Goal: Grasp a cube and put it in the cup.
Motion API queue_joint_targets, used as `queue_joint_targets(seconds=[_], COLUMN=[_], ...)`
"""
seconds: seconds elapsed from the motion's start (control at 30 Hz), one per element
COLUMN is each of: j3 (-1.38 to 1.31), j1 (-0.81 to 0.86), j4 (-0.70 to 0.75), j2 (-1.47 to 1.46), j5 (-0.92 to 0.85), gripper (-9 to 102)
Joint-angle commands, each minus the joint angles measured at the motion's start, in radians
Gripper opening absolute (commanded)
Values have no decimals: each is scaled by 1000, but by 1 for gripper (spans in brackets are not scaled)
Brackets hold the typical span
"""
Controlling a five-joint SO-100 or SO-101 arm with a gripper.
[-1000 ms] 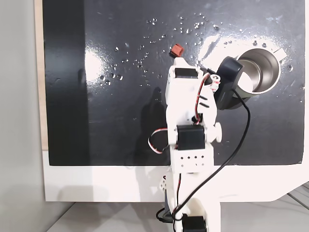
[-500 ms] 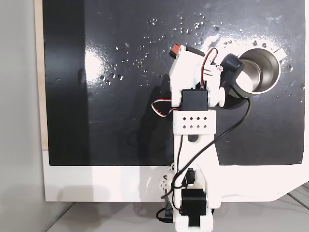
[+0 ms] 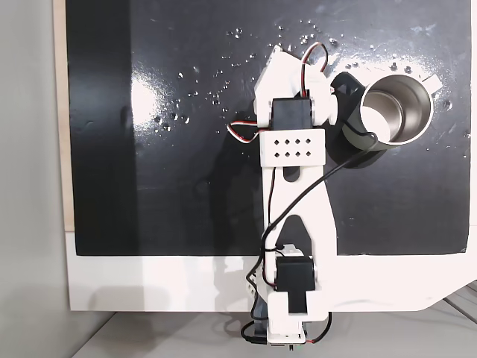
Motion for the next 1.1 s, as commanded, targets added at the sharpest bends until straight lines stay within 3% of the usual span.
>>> queue_joint_targets(seconds=[0.0, 0.53, 0.83, 1.07], j3=[-84, -189, -318, -370], j1=[14, 41, 54, 63], j4=[12, 54, 164, 201], j2=[-20, -147, -221, -256], j5=[21, 52, 100, 109], gripper=[0, 1, 24, 29])
